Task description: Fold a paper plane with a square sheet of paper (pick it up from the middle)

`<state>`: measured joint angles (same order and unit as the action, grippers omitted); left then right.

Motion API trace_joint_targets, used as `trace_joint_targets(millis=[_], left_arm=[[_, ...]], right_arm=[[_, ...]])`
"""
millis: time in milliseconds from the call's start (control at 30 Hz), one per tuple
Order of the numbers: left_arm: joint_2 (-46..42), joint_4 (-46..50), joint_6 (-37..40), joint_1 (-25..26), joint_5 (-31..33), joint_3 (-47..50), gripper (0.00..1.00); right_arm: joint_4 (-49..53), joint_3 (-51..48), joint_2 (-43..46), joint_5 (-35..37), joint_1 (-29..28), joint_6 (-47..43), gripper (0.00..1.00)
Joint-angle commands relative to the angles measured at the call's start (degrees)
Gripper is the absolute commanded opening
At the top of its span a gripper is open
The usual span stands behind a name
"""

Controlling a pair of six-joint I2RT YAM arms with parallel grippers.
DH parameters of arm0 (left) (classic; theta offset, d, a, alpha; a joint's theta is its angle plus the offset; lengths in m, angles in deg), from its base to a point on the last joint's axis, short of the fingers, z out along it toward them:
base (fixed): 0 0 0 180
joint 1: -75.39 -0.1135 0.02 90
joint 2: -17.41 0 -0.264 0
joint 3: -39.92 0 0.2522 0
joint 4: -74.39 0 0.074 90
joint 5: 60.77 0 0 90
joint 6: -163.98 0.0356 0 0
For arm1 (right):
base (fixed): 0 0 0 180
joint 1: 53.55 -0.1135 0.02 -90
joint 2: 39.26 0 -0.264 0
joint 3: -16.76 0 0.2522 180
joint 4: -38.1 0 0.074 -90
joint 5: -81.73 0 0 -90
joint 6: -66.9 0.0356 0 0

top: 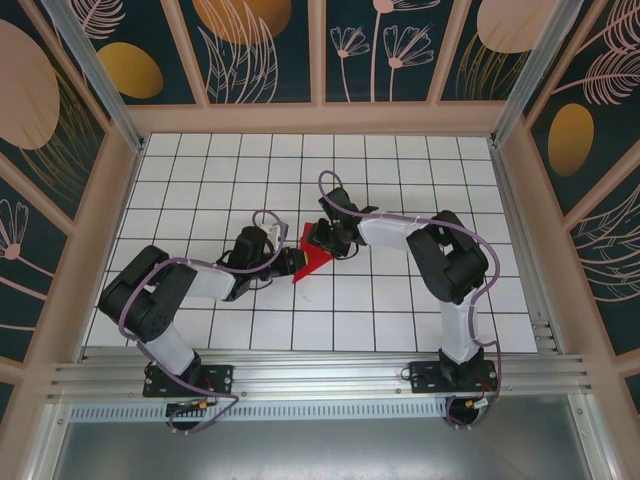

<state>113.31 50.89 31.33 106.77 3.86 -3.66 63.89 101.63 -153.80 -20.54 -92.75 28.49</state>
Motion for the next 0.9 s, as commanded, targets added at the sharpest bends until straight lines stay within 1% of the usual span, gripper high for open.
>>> trace_joint_targets(millis=[0, 367, 467, 500, 867], left_arm=[[1.2, 2.4, 1.2, -0.4, 2.0, -1.5, 0.18], [1.9, 4.9, 1.3, -0.4, 4.8, -2.4, 0.16], [2.0, 5.3, 1.4, -0.4, 4.9, -2.7, 0.15], [3.7, 5.2, 1.3, -0.4, 4.8, -2.8, 0.15], [5.1, 6.2, 1.2, -0.4, 4.5, -3.4, 0.13]], right_arm=[[7.7, -3.8, -7.0, 5.0, 0.9, 0.7, 0.47], [7.9, -3.9, -7.0, 5.3, 0.9, 0.1, 0.47], [8.1, -3.8, -7.0, 5.6, 0.8, -0.2, 0.47], [8.2, -3.8, -7.0, 5.7, 0.8, -0.3, 0.47], [9.1, -3.4, -8.2, 6.7, 0.6, -0.5, 0.44]])
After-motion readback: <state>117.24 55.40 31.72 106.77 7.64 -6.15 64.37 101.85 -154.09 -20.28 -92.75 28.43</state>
